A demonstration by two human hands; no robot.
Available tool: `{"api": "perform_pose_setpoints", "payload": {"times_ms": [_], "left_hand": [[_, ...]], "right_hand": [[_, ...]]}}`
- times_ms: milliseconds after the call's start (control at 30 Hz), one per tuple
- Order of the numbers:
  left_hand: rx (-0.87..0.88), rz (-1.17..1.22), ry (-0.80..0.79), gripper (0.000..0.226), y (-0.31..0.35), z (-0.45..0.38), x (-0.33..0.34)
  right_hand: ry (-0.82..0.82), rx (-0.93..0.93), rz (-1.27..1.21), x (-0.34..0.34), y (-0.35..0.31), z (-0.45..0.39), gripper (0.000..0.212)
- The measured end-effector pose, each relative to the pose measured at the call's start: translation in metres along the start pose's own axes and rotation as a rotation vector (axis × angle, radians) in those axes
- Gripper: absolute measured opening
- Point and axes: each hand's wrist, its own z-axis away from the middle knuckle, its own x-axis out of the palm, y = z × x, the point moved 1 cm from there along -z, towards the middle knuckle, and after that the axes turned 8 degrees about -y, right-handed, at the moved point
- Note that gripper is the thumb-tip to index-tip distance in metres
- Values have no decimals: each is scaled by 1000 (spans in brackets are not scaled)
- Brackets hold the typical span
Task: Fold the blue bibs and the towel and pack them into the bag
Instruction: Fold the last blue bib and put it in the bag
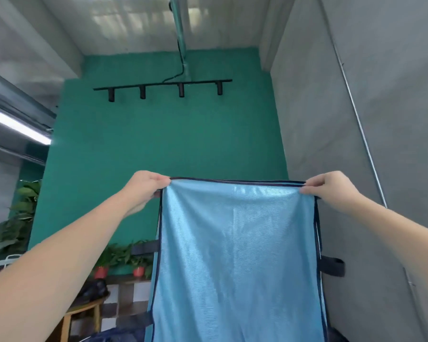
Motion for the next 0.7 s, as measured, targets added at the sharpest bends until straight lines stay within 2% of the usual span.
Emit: {"api": "perform_pose_setpoints", "payload": {"times_ms": [100,233,433,567,700], "left_hand": [[-16,198,-14,9,2,5,3],[-26,232,3,14,-9,2,4],[-18,-98,-36,6,-53,-18,14],[-29,-273,-72,8,-105,-41,28],[-60,-494,-177,12,-170,-73,53]], "right_hand": [[-20,10,-3,-5,2,-2,13],[-53,21,-46,-1,8,-3,14],[-106,27,-88,23,34,-16,17],[-134,71,-49,54,69,-38,18],[-158,132,2,104,118,-64,23]]}}
